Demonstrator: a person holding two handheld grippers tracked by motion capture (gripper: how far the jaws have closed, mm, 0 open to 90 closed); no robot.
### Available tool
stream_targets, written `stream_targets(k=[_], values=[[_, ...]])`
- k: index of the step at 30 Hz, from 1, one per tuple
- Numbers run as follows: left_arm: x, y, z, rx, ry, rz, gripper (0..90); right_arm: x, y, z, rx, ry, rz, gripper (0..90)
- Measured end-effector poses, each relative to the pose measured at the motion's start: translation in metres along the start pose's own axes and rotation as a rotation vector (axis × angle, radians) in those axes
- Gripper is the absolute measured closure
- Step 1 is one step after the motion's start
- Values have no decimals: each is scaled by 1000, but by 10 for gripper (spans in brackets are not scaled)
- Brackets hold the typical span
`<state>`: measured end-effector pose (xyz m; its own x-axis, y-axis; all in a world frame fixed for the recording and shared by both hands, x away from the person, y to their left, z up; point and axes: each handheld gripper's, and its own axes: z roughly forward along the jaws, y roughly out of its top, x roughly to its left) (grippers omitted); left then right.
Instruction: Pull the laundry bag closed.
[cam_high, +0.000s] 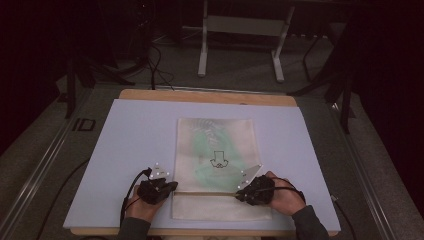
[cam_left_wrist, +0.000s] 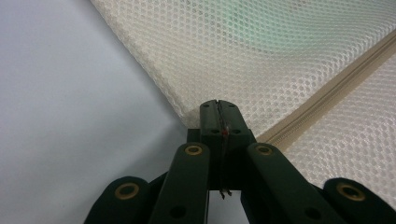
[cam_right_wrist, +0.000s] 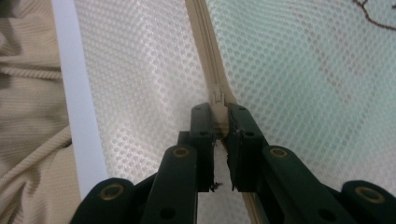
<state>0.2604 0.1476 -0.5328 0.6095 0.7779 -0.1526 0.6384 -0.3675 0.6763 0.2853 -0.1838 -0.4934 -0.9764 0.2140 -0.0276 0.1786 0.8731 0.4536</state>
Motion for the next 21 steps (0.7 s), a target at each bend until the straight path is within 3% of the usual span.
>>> stream_targets(k=[21], values=[[0, 0, 0, 0, 0, -1, 895, -5, -14, -5, -4, 14, 41, 821]])
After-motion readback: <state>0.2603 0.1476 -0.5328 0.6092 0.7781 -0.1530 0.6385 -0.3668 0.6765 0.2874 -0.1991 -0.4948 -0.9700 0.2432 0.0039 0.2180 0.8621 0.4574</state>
